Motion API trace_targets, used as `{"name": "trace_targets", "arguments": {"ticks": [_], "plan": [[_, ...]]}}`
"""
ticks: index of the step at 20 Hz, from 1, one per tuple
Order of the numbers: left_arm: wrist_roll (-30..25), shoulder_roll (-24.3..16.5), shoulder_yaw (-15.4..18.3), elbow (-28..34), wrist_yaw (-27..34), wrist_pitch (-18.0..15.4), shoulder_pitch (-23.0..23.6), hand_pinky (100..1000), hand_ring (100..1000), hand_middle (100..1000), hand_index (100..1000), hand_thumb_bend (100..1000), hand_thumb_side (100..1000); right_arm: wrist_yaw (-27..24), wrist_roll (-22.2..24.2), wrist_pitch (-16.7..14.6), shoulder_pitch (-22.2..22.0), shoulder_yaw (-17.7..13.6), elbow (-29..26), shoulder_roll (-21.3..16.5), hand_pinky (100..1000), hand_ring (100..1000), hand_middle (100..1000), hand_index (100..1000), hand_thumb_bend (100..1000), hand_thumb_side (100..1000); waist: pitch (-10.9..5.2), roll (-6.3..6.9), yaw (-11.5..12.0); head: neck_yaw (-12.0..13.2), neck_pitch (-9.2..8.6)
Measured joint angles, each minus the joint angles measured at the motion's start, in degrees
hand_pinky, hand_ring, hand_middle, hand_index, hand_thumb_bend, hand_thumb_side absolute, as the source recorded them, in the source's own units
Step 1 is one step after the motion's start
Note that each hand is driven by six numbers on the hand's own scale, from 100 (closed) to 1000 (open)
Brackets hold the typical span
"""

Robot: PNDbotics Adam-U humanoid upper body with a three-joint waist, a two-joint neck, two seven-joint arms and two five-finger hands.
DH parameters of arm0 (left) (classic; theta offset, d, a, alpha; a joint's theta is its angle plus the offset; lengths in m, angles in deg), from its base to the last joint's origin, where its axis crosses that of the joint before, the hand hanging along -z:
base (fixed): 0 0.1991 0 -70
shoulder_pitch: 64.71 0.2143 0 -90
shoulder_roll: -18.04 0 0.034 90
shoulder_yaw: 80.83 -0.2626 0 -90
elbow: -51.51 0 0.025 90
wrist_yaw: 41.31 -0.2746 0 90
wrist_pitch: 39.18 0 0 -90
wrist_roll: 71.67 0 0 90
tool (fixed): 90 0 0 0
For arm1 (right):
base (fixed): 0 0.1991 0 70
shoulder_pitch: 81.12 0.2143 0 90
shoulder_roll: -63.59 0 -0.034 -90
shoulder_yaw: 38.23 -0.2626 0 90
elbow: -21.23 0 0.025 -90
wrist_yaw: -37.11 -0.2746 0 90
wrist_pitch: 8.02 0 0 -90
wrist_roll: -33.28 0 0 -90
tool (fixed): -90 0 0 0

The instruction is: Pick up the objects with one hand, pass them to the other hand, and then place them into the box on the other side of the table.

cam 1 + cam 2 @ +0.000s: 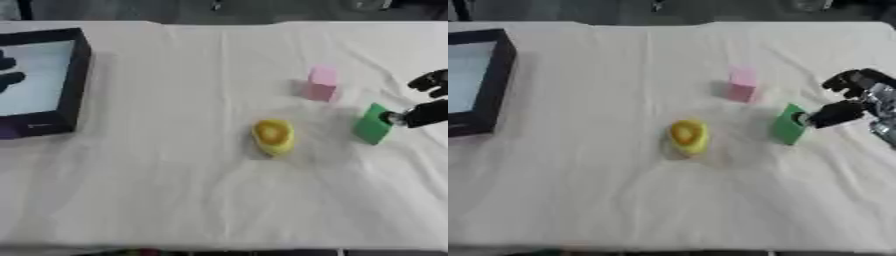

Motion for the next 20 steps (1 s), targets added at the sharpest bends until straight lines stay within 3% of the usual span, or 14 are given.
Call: {"name": "trace_targets", "arguments": {"ticks": [20], "plan": [[-0.2, 0.1, 0.0, 0.0, -0.1, 0.2, 0.0, 1000, 768, 743, 821, 114, 853, -5.8, -2.0, -0.3, 1.9, 3.4, 2.9, 2.3, 848, 938, 869, 841, 476, 149, 0.72, 0.07, 0.2, -0.3, -0.03]]}}
